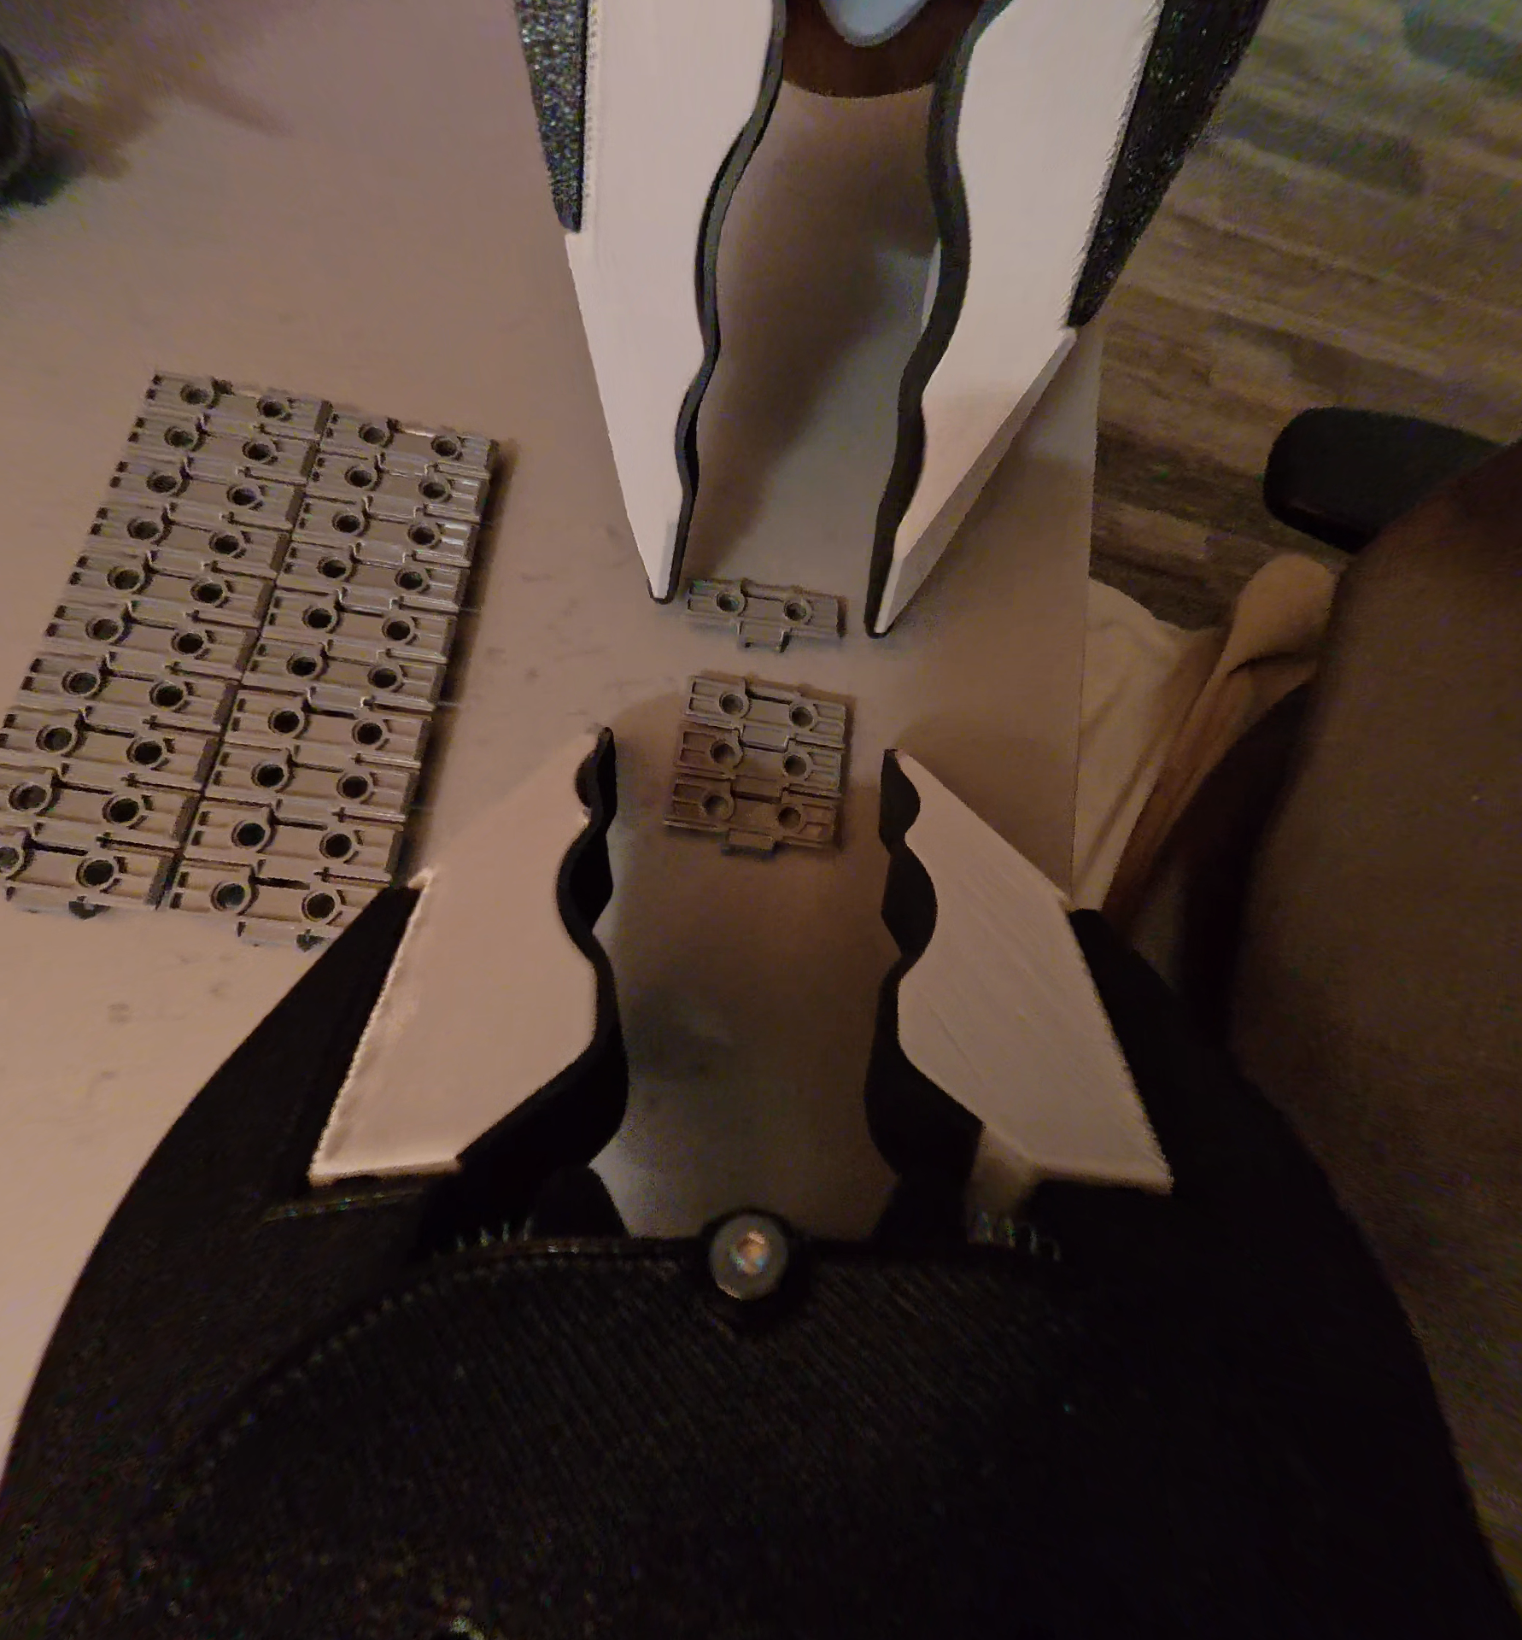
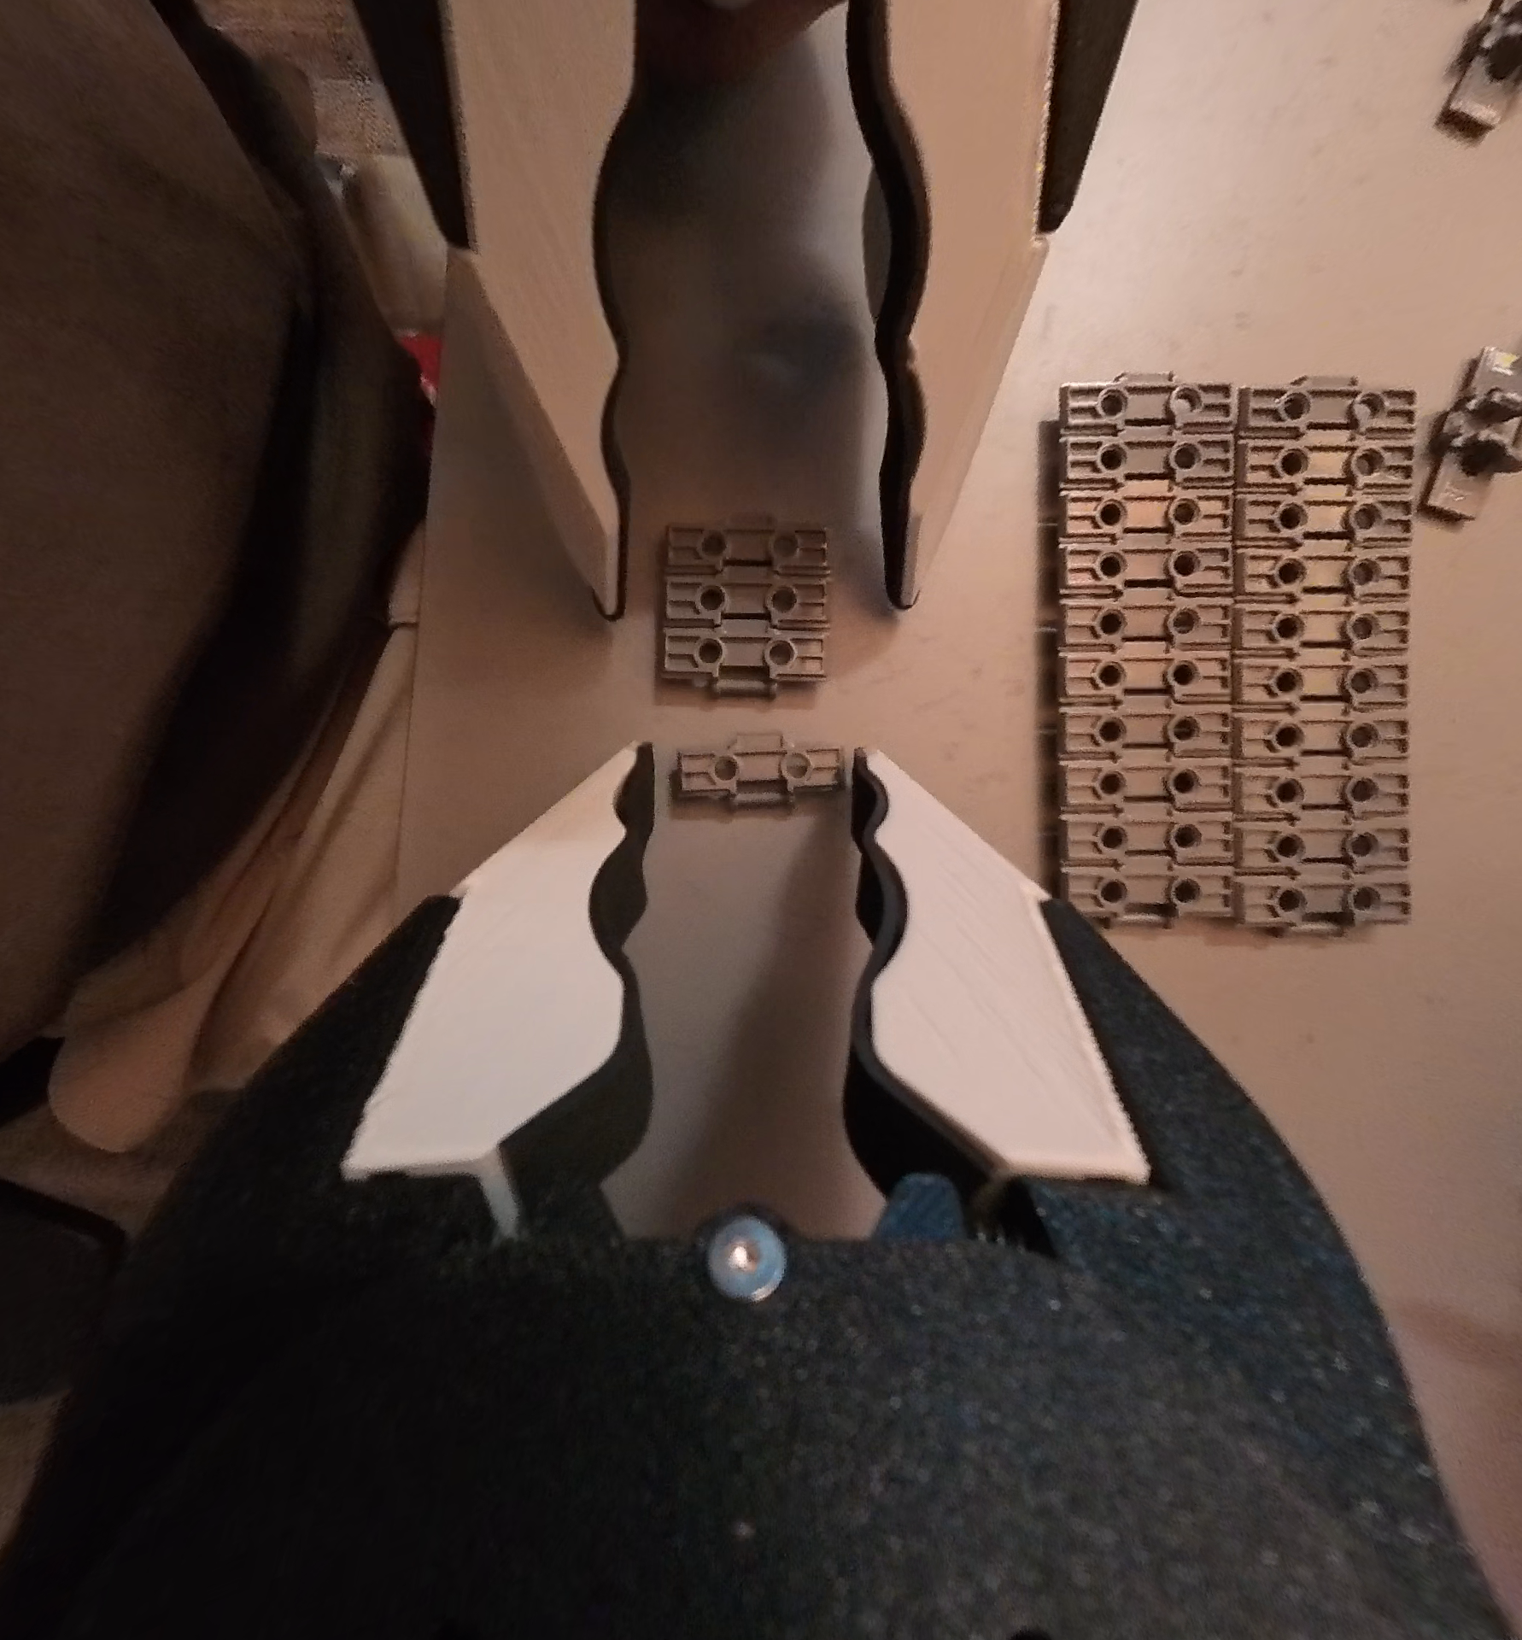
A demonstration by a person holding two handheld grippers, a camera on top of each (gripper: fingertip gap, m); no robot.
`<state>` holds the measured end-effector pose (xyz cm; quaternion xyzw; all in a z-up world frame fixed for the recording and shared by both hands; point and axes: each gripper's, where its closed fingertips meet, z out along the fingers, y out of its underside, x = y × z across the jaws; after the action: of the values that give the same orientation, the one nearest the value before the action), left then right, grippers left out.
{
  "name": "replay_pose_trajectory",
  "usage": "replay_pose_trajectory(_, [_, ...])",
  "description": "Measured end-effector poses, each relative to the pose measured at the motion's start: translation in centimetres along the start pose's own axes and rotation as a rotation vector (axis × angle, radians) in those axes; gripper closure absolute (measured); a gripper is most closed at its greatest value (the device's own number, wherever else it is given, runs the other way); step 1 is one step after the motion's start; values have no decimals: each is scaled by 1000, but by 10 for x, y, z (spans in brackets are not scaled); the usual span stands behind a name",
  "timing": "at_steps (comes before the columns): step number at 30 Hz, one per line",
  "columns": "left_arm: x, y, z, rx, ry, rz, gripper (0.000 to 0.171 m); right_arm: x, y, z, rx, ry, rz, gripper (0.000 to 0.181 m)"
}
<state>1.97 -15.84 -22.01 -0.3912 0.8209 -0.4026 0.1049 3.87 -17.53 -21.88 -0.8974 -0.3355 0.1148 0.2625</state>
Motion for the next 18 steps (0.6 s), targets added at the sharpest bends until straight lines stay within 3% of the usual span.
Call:
replay_pose_trajectory(13, [-1, 3, 3, -26, 2, -11, 129, 2, 2, 1, 3, 48, -1, 145])
replay_pose_trajectory(18, [-1, 2, 2, -20, 26, -39, 129, -4, -13, -2, 110, 43, 46, 145])
